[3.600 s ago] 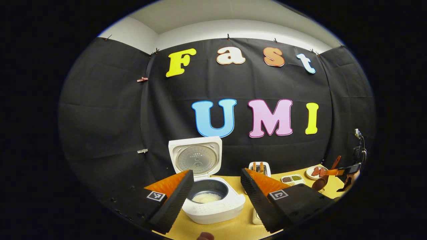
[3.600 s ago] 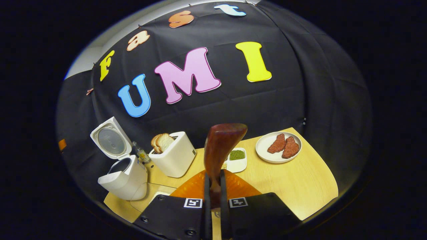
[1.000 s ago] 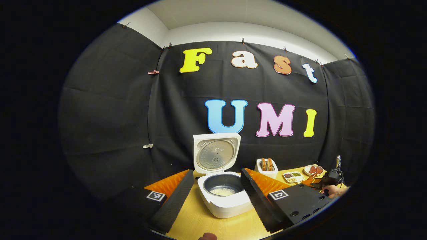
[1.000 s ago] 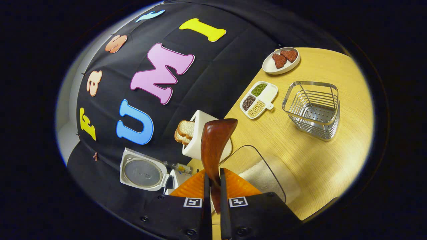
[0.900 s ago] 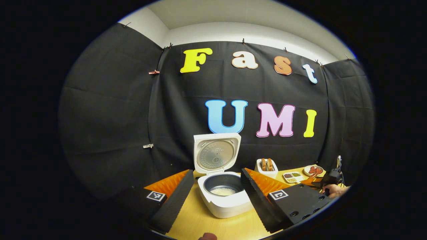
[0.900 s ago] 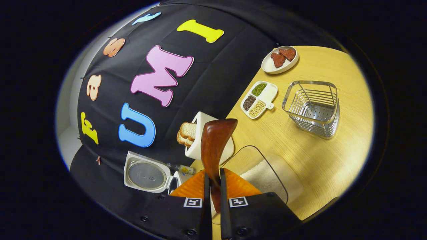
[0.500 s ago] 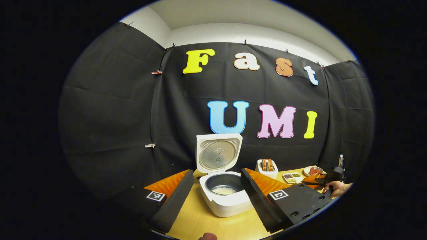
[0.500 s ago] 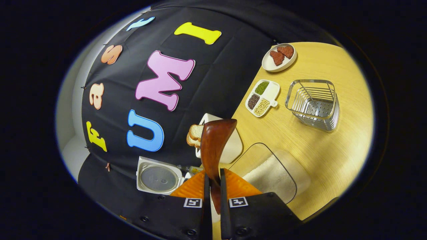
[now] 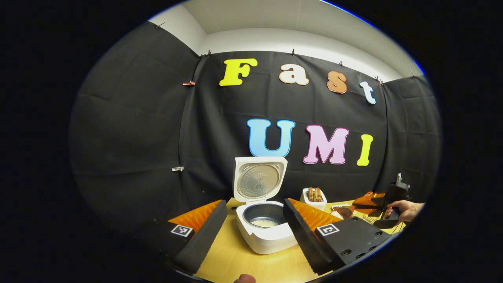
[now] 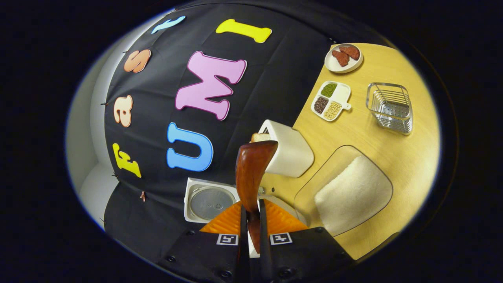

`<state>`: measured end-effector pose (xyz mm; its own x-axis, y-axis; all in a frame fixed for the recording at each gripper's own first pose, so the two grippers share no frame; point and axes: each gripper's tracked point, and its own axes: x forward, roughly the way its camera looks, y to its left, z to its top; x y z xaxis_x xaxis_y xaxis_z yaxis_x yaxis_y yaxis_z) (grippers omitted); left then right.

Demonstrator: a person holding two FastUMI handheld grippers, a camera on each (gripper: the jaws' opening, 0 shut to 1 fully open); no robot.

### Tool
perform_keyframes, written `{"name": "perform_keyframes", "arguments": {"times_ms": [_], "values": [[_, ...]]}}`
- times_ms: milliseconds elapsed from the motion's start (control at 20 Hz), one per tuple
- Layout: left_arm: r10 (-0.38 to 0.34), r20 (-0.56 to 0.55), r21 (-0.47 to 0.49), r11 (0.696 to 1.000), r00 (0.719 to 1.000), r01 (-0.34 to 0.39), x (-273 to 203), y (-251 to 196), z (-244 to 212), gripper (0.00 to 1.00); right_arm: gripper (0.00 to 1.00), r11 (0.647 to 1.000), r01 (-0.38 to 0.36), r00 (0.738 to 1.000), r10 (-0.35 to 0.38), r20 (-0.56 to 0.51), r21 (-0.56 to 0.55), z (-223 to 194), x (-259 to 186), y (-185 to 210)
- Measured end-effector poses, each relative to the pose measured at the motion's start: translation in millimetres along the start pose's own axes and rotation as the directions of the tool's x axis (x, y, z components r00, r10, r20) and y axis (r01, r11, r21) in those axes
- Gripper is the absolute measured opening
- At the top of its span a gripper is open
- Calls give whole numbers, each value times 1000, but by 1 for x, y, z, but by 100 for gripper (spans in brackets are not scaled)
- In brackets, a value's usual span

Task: Close the left gripper, press the button to open the rice cooker; take a wooden spoon from the chopstick holder with the right hand, scoop a spoonful of rice and pour it into the rice cooker, then put the wooden spoon back into the chopstick holder.

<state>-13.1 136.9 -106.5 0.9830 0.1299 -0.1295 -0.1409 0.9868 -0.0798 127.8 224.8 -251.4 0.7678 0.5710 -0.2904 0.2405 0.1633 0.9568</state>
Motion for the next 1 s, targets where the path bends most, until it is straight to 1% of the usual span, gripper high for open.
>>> {"name": "perform_keyframes", "arguments": {"times_ms": [300,600,700,800,900,1000], "values": [[13,2,4,1000,1000,-13,-6,14,-4,98,14,996,-89,995,88,-36,-1,-37,42,67],[17,-2,7,1000,1000,-17,-4,32,-12,98,14,994,-104,993,101,-64,-39,-83,98,97],[10,12,2,1000,1000,-10,-2,39,-9,98,14,993,-94,994,89,-69,-74,-95,117,99],[6,15,6,1000,1000,-6,3,47,-11,98,14,986,-86,995,78,-62,-140,-104,136,102],[16,7,25,1000,1000,-16,11,57,-13,98,14,973,-74,997,66,-43,-220,-108,156,104],[27,-1,22,999,1000,-27,16,66,-16,98,14,954,-61,998,55,-29,-293,-113,171,107]]}}
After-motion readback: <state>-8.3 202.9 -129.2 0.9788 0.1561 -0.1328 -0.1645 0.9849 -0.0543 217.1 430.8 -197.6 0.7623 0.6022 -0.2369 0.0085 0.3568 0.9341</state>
